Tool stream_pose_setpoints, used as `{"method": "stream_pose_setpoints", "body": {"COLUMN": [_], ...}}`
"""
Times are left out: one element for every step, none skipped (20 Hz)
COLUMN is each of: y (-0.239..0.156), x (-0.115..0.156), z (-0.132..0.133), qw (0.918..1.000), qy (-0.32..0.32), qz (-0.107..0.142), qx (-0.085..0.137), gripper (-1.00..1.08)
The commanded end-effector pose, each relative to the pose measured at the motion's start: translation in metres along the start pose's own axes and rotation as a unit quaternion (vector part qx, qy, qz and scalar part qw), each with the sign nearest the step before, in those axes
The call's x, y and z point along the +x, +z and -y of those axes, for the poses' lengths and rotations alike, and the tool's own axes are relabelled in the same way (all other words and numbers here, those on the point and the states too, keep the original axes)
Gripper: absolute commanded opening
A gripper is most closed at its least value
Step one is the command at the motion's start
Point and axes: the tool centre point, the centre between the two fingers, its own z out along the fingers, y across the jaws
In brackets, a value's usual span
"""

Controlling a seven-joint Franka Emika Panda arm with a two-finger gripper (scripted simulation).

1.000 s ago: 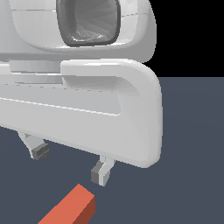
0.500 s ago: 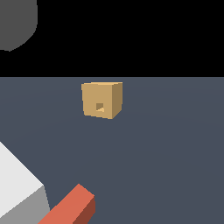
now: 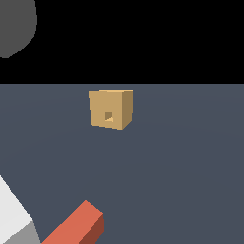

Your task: Insert the peg into the horizontal hole in a box.

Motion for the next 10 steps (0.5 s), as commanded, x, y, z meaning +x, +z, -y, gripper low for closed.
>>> {"method": "stream_pose_setpoints", "body": {"y": [0.004,0.007,0.011,0.015,0.020,0.025,0.030,0.035,0.039,0.042], "x": [0.000,0.000,0.000,0.000,0.000,0.001,0.001,0.001,0.001,0.001], "z": [0.000,0.000,0.001,0.001,0.001,0.001,0.001,0.001,0.001,0.001], "qw": [1.0000,1.0000,1.0000,1.0000,1.0000,1.0000,1.0000,1.0000,1.0000,1.0000], "qy": [0.000,0.000,0.000,0.000,0.000,0.000,0.000,0.000,-0.001,-0.001], "qz": [0.000,0.000,0.000,0.000,0.000,0.000,0.000,0.000,0.000,0.000], "qx": [0.000,0.000,0.000,0.000,0.000,0.000,0.000,0.000,0.000,0.000], "gripper": [1.00,1.00,1.00,1.00,1.00,1.00,1.00,1.00,1.00,1.00]}}
